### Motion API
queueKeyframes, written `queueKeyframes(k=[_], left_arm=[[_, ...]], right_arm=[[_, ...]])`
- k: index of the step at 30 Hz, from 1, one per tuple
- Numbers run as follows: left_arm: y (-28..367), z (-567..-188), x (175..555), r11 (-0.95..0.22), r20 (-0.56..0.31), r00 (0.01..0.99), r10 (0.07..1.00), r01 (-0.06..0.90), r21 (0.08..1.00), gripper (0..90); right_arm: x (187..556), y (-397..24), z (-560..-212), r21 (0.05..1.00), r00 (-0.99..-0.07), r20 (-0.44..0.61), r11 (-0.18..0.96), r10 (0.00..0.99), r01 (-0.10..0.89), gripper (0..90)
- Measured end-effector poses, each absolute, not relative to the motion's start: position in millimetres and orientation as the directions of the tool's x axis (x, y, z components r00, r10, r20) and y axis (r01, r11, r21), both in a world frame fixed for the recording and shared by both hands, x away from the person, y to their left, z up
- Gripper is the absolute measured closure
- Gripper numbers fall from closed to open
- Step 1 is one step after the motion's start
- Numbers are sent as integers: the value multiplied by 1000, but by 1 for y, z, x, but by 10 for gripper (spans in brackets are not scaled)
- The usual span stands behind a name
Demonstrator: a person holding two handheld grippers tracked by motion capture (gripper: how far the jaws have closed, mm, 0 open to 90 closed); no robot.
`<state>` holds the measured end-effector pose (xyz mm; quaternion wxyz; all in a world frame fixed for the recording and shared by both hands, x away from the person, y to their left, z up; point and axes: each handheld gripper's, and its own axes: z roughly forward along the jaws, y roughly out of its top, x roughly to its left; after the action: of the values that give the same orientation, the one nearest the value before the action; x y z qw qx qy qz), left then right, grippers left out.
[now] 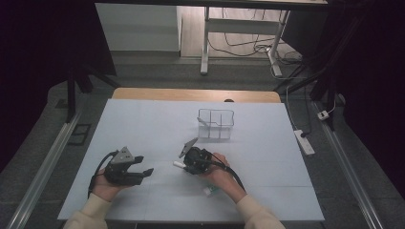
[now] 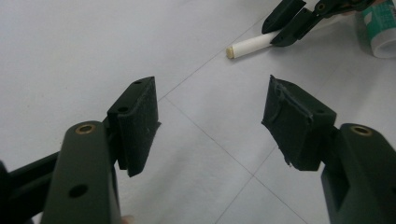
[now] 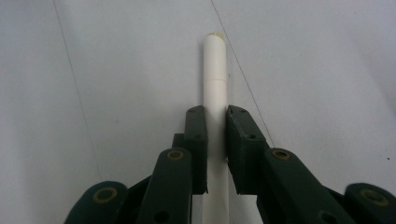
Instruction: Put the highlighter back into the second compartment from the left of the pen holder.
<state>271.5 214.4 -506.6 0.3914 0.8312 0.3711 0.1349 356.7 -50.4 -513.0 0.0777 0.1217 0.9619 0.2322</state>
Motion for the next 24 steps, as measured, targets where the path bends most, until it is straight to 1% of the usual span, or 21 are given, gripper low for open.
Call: queueKeyframes(k=[4, 6, 11, 20, 24], left_arm=[[215, -507, 271, -418, -66, 687, 723, 511, 751, 351], [215, -507, 271, -416, -67, 687, 724, 512, 751, 351], [215, -507, 271, -416, -68, 687, 723, 512, 752, 351], [214, -507, 271, -423, -62, 690, 722, 509, 750, 351], [215, -507, 272, -419, -65, 687, 724, 511, 750, 351]], right_arm=[[358, -51, -513, 468, -962, -96, 865, 254, 181, 780], [358, -51, -512, 463, -959, -78, 862, 272, 206, 775], [359, -52, -512, 459, -956, -61, 858, 288, 229, 774], [358, -51, -512, 461, -959, -79, 863, 272, 207, 785], [359, -53, -511, 469, -960, -68, 857, 273, 211, 786]])
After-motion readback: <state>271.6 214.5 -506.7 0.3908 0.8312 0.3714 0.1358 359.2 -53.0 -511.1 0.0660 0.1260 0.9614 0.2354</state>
